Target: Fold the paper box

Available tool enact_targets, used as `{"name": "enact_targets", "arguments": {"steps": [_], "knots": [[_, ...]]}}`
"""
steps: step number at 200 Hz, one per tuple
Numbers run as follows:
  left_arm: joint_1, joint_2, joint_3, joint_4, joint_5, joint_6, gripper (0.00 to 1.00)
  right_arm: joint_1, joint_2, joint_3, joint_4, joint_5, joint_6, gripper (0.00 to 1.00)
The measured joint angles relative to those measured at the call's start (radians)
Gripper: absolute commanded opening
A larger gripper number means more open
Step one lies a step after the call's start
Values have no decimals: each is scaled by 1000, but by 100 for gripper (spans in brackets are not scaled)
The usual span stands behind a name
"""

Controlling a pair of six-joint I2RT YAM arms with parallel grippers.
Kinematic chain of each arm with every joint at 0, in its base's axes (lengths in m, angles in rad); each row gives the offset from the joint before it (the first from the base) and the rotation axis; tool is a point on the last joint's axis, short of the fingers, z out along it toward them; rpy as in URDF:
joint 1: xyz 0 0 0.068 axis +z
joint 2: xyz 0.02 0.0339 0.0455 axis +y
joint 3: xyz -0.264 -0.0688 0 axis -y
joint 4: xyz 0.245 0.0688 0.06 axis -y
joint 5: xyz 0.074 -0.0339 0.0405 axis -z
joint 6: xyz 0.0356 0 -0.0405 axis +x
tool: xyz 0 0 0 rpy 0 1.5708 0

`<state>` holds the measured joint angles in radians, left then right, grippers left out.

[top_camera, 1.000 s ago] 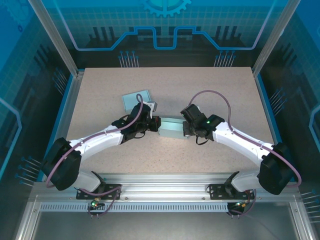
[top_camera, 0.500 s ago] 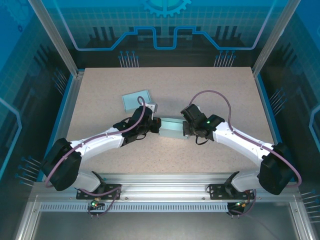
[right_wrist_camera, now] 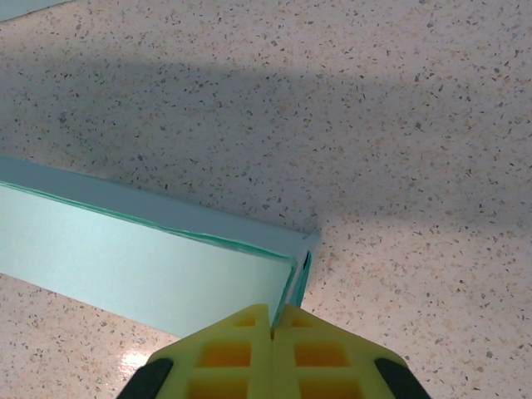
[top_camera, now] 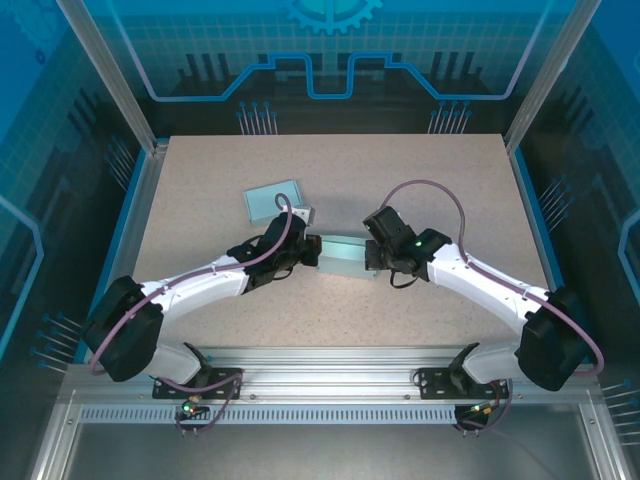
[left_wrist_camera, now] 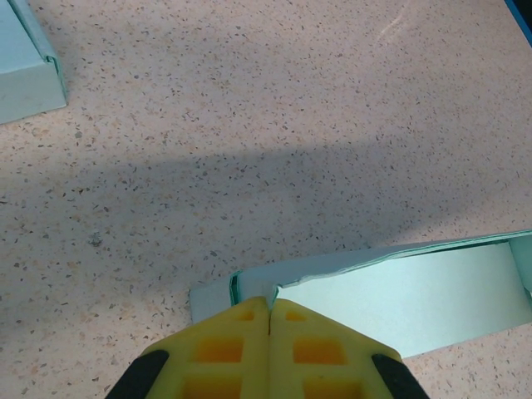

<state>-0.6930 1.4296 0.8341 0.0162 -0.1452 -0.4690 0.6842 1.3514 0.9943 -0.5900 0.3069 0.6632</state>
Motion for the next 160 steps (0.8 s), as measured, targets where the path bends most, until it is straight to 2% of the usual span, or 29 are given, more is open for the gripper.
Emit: {"name": "enact_targets", "arguments": {"steps": [61,160], "knots": [[-6,0,0,0,-8,0,0,-1,0,-20,13,1,0,0],[-17,0,-21,19,-34,4,0,-7,-41,-117,142,18,-33,0]]}}
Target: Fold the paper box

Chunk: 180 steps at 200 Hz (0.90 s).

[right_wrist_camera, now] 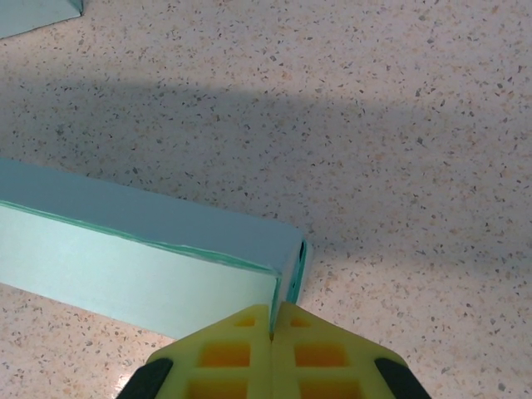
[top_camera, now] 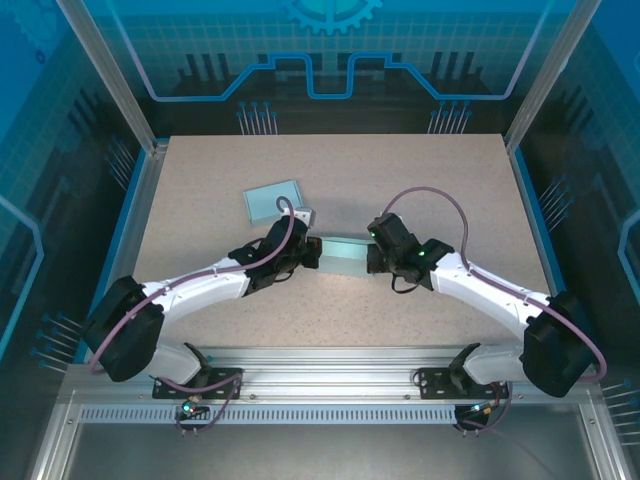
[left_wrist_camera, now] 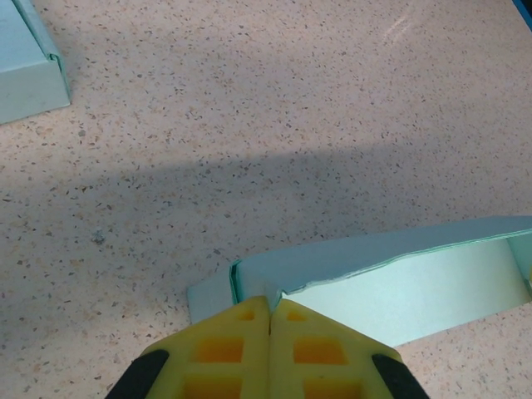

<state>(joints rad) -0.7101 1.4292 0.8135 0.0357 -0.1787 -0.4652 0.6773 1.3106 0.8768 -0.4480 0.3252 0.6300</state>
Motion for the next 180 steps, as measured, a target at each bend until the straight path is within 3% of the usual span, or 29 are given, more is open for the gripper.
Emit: {"name": "enact_targets", "arguments": {"steps": [85,121,180], "knots": [[-7,-3,-43,68,-13,0,1,0,-11,-45,54,15,-73,0],[-11,-21,-57,68,-10,0,13,6,-5,-45,62,34,-77,0],[-24,-75,-68,-9,30,-7,44,53,37,-6,45,77,-89,0]]}}
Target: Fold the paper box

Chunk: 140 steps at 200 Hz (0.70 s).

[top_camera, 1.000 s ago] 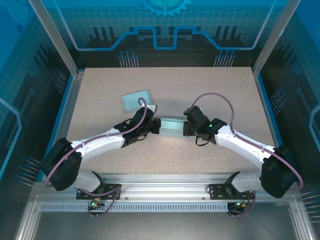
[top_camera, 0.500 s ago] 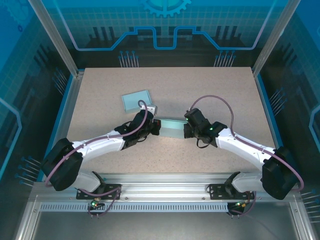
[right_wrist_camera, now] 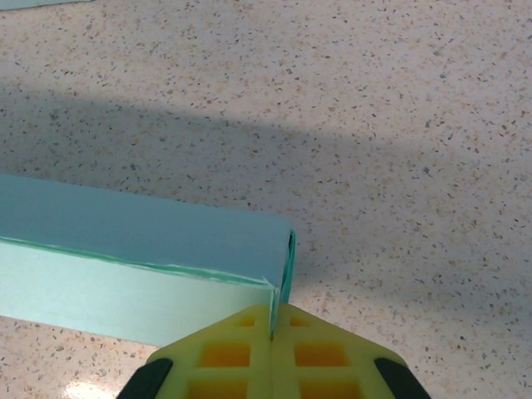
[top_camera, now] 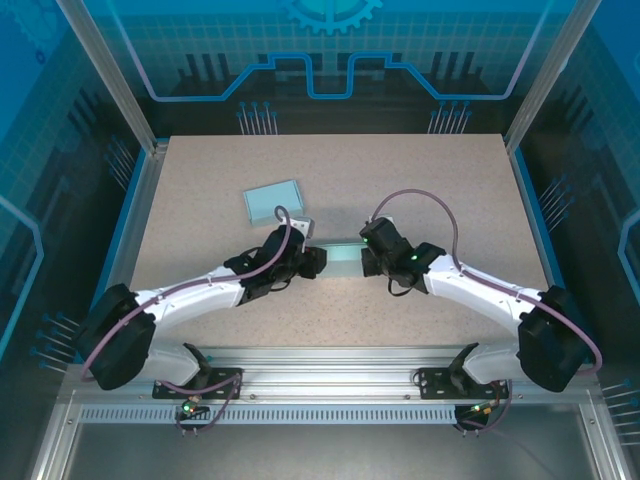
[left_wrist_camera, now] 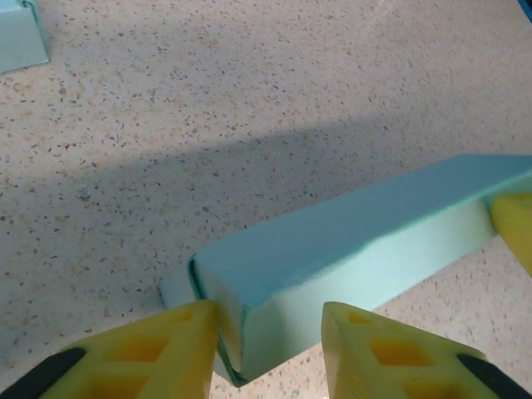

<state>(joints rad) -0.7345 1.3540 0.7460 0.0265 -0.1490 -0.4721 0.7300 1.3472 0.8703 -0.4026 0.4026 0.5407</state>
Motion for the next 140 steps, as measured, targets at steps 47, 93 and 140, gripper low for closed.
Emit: {"name": "enact_targets", "arguments": {"steps": [47,93,140], "knots": [[-3,-98,0,-15,23,-8,83,12,10,8,-1,10,0,0],[20,-126,1,-21,8,-78,89,16,10,9,-5,14,0,0],[109,-45,-5,49,80,-216,81,16,10,9,-5,14,0,0]]}}
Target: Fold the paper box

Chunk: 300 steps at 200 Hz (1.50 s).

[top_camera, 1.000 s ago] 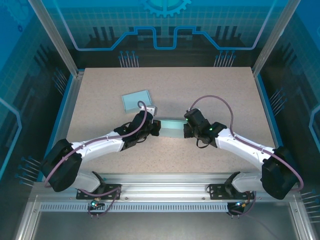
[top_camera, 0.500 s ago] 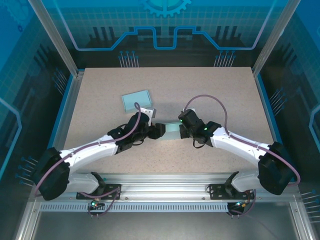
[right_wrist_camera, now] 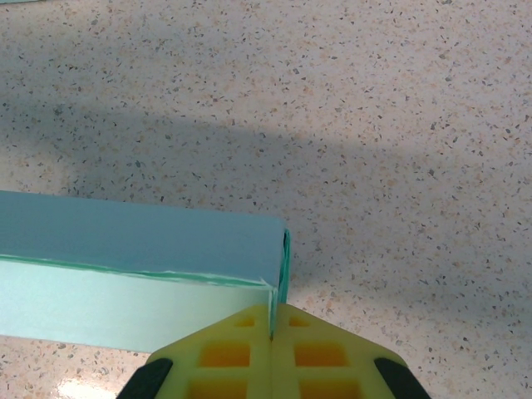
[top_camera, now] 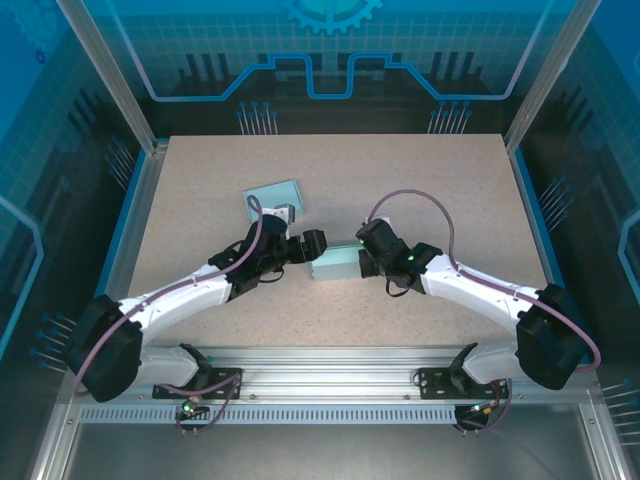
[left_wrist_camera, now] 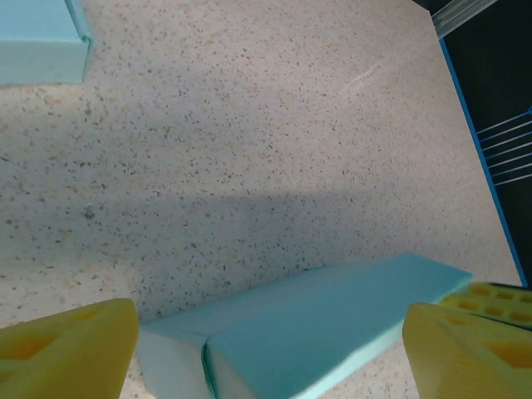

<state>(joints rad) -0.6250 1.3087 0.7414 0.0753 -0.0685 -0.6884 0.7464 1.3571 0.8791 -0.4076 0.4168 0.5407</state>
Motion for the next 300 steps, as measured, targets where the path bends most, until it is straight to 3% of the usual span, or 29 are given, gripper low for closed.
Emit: {"name": "enact_targets", "arguments": {"steps": [26,128,155,186,300], "knots": [[19,34,-26,41,48,-58,72,0,0,0,-1,0,0,0],[20,40,-137,211,126,-188,52,6,6,16,-26,3,1,0],[20,50,-166,276,120,-208,46,6,10,24,-39,2,1,9],[20,74,-188,354,109,-229,45,6,10,26,-55,2,9,12],[-5,135,-207,487,71,-256,44,7,-42,26,-100,-85,42,71]]}}
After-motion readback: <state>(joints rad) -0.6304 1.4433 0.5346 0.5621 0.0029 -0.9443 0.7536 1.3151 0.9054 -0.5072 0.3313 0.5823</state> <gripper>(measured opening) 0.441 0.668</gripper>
